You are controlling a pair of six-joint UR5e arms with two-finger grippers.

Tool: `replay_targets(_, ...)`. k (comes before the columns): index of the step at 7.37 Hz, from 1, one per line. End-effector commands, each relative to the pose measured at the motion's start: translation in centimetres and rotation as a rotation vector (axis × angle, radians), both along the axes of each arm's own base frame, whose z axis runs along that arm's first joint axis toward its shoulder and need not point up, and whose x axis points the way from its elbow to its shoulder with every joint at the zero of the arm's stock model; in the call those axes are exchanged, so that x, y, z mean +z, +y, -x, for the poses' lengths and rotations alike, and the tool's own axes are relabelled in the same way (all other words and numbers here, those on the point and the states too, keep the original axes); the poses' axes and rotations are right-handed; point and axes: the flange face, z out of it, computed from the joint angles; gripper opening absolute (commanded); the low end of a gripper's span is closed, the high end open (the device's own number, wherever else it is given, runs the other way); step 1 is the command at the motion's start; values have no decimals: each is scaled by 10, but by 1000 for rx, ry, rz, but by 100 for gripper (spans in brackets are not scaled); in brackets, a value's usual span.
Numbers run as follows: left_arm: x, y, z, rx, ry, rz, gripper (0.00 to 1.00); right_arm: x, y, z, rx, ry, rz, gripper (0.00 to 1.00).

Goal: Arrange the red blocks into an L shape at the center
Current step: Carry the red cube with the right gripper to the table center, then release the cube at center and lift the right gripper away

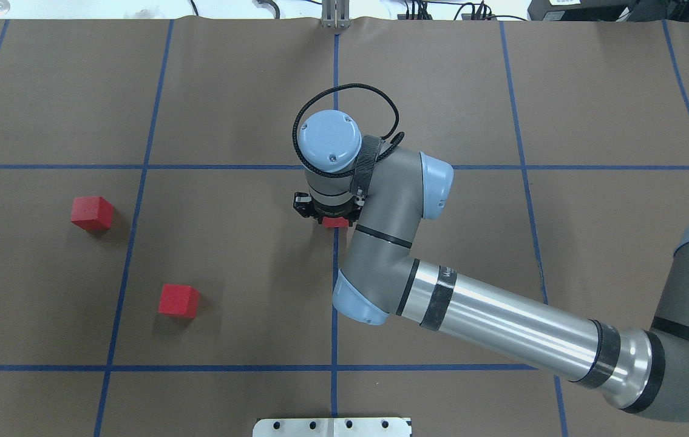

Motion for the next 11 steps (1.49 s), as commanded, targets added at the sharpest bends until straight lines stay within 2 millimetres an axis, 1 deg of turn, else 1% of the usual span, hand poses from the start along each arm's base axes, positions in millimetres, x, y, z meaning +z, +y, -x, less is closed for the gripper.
replay_targets(1,0,0,0,0,0,0,100,0,1,1,0,-1,0,66)
replay_targets(2,0,0,0,0,0,0,100,0,1,1,-1,-1,-1,86)
replay_targets(3,0,0,0,0,0,0,100,0,1,1,-5,-2,-4,97)
replay_targets(4,0,0,0,0,0,0,100,-3,1,0,-7,-7,-10,98)
replay_targets(5,0,0,0,1,0,-1,100,-10,-1,-5,-5,-19,-19,98)
replay_targets(6,-1,0,0,0,0,-2,100,-21,-13,-24,17,-44,-29,98)
replay_targets(7,-8,-3,0,0,0,-15,100,-26,-35,-47,42,-56,-37,98)
replay_targets(8,-19,-4,-3,6,4,-62,100,-22,-64,-81,46,-65,-44,99)
replay_targets(9,-20,-6,-18,22,28,-112,100,-6,-91,-131,34,-89,-46,99)
replay_targets(10,-32,-10,-63,32,64,-89,100,24,-105,-190,11,-98,-85,99)
replay_targets(11,-43,-10,-111,43,110,-78,100,63,-117,-261,22,-82,-127,99)
